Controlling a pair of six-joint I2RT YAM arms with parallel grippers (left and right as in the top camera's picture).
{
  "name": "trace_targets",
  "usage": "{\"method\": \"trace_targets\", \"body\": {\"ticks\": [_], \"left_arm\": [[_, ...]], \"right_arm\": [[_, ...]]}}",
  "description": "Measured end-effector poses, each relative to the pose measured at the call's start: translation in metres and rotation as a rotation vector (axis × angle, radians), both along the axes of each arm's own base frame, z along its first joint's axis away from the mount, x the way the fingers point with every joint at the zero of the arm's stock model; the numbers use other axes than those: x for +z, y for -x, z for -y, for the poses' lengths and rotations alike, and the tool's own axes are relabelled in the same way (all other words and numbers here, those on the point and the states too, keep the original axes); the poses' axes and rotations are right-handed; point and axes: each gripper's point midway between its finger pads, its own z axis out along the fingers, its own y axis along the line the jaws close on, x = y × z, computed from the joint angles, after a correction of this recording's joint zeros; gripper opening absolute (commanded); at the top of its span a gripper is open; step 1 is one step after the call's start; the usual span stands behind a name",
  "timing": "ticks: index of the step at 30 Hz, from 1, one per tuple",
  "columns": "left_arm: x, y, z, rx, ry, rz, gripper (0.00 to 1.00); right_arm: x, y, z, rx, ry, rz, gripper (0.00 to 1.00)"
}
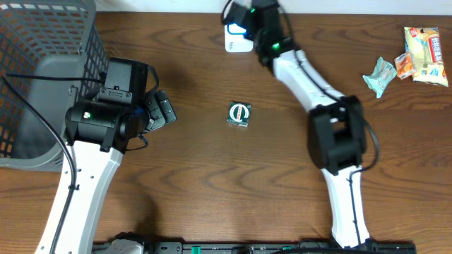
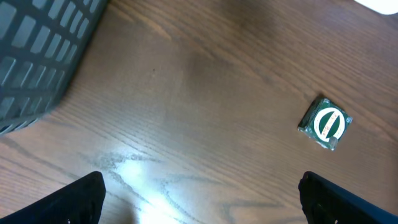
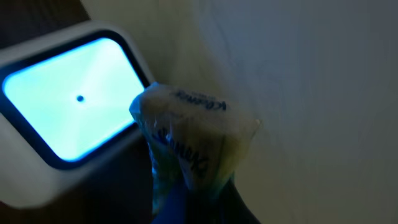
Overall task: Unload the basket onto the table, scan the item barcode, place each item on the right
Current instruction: 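Carry the green pack to the far right and drop it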
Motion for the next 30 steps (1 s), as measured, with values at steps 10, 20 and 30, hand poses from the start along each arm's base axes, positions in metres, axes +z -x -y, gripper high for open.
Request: {"method": "trace_targets", "body": {"ticks": [10,20,30], "left_arm": [[0.000,0.000,0.000,0.000,0.000,0.001,0.98],[0.000,0.000,0.000,0.000,0.000,0.000,0.98],[0.000,0.000,0.000,0.000,0.000,0.000,0.98]], "right_arm": [[0.003,0.050,0.201,-0.453,-0.158,-0.339,0.01],[-0.027,0.094,0.322,-0.746,-0.288,-0.477,0.01],[-0.028,0.106,0.360,-0.861,-0.266,-0.459,0.43]]}}
